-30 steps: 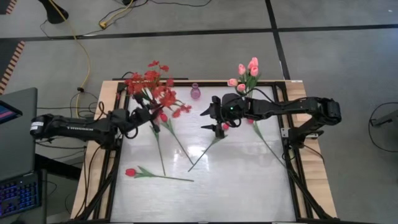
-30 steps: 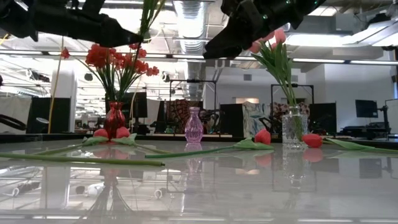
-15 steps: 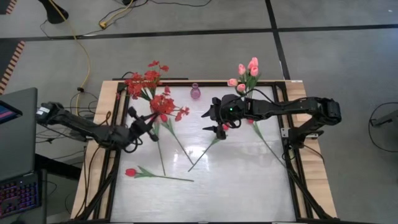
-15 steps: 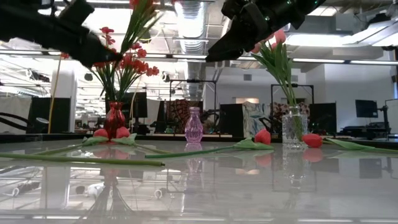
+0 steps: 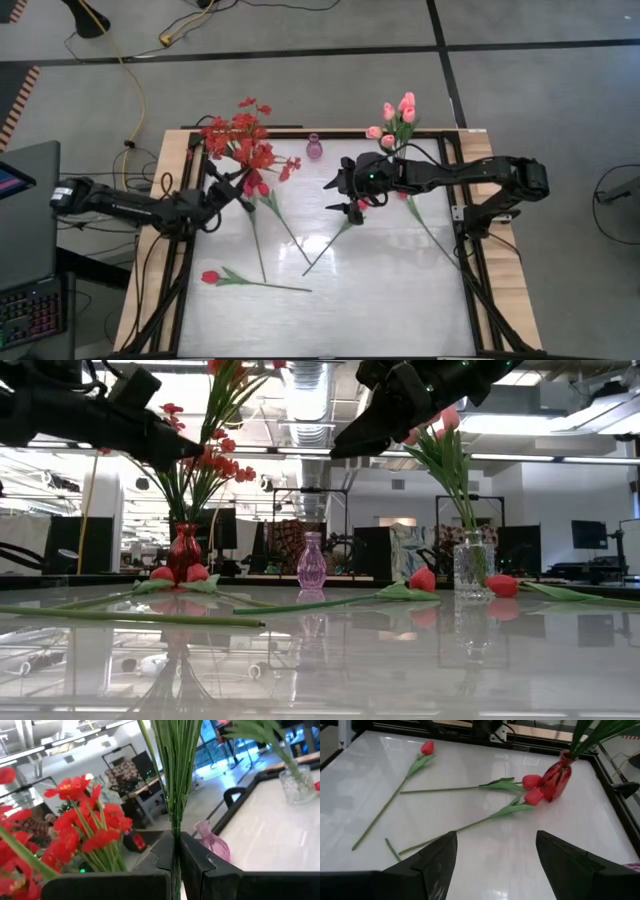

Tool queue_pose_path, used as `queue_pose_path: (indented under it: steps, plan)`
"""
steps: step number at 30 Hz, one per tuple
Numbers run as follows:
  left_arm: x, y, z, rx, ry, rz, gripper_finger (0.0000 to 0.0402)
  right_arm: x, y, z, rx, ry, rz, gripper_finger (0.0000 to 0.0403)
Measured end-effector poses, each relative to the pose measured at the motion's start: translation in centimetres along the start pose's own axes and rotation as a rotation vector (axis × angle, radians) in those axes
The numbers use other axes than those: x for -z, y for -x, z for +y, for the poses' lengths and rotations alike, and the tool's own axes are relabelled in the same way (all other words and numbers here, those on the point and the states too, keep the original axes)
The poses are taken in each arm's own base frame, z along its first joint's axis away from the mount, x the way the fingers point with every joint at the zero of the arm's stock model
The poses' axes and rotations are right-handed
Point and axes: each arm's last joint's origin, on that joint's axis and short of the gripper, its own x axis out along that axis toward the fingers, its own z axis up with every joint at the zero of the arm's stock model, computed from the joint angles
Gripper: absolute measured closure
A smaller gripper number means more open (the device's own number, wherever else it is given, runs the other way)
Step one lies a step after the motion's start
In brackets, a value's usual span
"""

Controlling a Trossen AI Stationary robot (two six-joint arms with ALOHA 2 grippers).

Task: Sort flowers into vase by color
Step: Put the red flowers into the red vase

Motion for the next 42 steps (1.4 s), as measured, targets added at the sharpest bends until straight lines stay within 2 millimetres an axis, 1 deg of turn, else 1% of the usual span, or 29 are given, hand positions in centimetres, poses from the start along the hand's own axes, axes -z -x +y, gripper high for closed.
queue_pose_path:
  steps: [10,19,24,34,42]
  plan:
    - [1.2,-2.2,2.2,0.056,0.089,-0.054,0.0401,-0.2,-0.1,0.8,-0.021,-0.007,-0.003,0.0104]
    - [1.7,-2.7,3.5,0.032,0.107,-0.057,0.0401,-0.2,-0.1,1.1,-0.031,-0.003,0.001,0.0104]
    - [2.4,-2.7,3.7,0.063,0.134,-0.008,0.0401,-0.2,-0.1,1.0,-0.028,0.007,0.002,0.0104]
    - [2.7,-2.9,3.9,0.077,0.156,0.007,0.0401,-0.2,-0.1,1.0,-0.028,0.02,0.001,0.0104]
    - [3.8,-2.9,3.7,0.11,0.192,0.11,0.0401,-0.2,-0.1,1.0,-0.028,0.022,0.0,0.0104]
